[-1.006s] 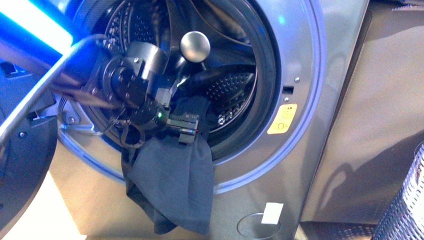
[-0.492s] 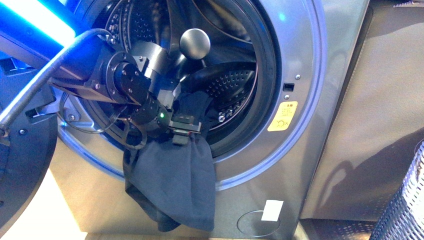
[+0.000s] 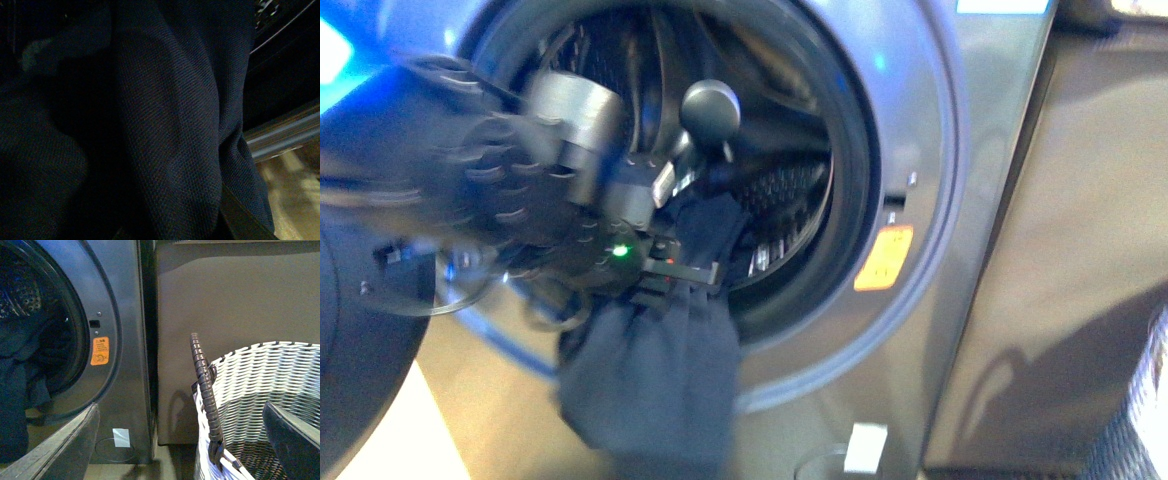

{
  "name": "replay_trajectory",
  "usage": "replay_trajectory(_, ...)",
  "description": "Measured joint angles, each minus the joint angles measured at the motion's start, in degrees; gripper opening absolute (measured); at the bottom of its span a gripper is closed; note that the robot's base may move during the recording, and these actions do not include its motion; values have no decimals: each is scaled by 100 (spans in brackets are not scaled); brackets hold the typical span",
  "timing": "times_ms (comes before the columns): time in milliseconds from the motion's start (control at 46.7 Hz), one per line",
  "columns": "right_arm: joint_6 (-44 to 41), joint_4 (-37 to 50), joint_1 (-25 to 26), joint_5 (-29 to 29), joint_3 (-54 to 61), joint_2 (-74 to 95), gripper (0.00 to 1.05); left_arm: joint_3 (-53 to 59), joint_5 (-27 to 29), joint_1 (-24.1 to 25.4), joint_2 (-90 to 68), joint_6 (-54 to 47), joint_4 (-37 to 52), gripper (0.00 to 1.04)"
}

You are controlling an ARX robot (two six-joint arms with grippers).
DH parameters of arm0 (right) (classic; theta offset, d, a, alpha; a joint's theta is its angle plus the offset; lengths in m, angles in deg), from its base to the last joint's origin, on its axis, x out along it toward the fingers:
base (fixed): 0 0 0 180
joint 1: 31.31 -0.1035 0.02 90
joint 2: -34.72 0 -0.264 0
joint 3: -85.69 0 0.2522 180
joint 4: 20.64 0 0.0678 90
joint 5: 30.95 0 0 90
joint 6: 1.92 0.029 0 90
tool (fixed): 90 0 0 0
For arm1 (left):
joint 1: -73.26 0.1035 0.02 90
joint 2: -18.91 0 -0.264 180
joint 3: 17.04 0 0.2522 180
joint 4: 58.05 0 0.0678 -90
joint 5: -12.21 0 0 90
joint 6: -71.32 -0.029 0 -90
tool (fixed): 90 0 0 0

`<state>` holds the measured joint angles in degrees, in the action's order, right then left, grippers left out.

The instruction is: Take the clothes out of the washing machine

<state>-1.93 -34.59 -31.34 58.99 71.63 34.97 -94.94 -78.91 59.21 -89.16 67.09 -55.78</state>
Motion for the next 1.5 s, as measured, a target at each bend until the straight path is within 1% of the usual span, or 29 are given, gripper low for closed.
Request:
replay_trajectory(171,0,0,0,0,0,0,97,1027,-267,120,1191,-92,525,11)
replay_trajectory(385,0,0,0,0,0,0,97,1729,-780,350,2643,-138,579,11)
replay_trajectory(621,0,0,0,0,0,0,97,1692,-1283,472,4002,-203,514,10)
replay_trajectory(749,0,0,0,2,0,0,97,1333,-1567,437,4465,-273,264,10)
replay_trajectory(856,0,0,0,0,0,0,97,901,-1759,299,4631,-341,-15,10)
replay_trajectory(1006,0,0,0,0,0,0,97,105,-1799,-94,4509,-529,-282,10)
replay_trajectory(1113,0,0,0,0,0,0,97,-955,-1668,-640,3969,-675,-461,10)
replay_trajectory(1263,0,0,0,0,0,0,97,-2815,-1392,-1591,2848,-831,-844,10)
replay_trajectory(1434,0,0,0,0,0,0,97,-4404,-1202,-2317,1755,-953,-1423,10)
replay_trajectory(1498,0,0,0,0,0,0,97,-4809,-1143,-2468,1412,-968,-1659,10)
